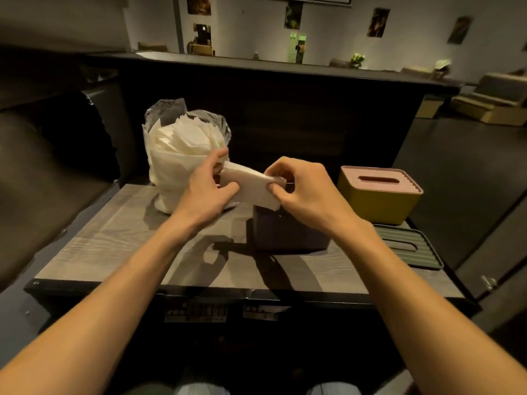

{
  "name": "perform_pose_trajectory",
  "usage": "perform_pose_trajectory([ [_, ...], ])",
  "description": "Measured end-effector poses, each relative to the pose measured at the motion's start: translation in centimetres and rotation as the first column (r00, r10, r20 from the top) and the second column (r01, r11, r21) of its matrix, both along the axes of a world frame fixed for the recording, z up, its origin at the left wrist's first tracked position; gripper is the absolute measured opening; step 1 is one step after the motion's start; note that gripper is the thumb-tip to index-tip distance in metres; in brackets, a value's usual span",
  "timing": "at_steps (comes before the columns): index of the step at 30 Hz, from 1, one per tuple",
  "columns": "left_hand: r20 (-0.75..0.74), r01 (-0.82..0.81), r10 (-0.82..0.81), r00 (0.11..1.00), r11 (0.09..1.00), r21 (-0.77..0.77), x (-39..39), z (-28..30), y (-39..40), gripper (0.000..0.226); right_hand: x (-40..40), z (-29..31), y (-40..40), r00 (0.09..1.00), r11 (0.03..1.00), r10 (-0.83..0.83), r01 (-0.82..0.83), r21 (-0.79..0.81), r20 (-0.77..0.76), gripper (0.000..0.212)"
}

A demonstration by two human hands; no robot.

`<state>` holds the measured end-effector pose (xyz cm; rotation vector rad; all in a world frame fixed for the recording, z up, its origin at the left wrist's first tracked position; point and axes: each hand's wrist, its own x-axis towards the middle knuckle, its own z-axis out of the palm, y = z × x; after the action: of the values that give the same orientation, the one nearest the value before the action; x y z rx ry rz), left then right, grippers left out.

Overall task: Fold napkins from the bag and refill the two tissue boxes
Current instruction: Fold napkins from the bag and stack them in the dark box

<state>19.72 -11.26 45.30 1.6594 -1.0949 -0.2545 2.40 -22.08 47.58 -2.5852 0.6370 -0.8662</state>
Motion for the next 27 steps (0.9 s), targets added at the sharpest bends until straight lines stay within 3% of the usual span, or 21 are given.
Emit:
perform_pose_trajectory([
  [5,0.057,0.086,-0.089,0.994,0.995,0.055,-0.8,0.5,-4.0,0.075,-0.9,0.8,-3.0,0.98,1.0,-0.007,0.011,0.022,-0.198,0.039],
  [8,0.048,0.109,-0.114,0.992,0.99,0.091,-0.7,0.3,-6.0,0.079,-0.4,0.9,-4.4,0.945,0.988,0.07,-0.022,0.15,-0.32,0.034],
  [11,0.098,0.119,-0.133,0.986,0.983,0.137,-0.9,-0.4,-7.2,0.078,0.3,0.6,-6.0,0.871,0.923,0.181,0.01,0.385,-0.456,0.025],
  [15,0.121,0.12,-0.139,0.983,0.981,0.155,-0.4,-2.2,-7.8,0.072,2.0,-0.8,-7.3,0.736,0.885,0.231,0.112,0.451,-0.636,0.023],
  [20,0.102,0.134,-0.15,0.983,0.979,0.153,0.0,-3.9,-7.8,0.056,3.2,-1.3,-7.9,0.571,0.847,0.273,0.24,0.475,-0.775,0.025],
  [24,0.103,0.142,-0.159,0.982,0.978,0.15,0.1,-4.2,-8.2,0.052,3.8,-0.6,-8.0,0.46,0.895,0.225,0.25,0.368,-0.859,0.035],
  [27,0.112,0.133,-0.15,0.982,0.981,0.142,0.0,-4.5,-8.2,0.05,4.2,-0.7,-8.2,0.434,0.941,0.142,0.221,0.257,-0.89,0.041],
])
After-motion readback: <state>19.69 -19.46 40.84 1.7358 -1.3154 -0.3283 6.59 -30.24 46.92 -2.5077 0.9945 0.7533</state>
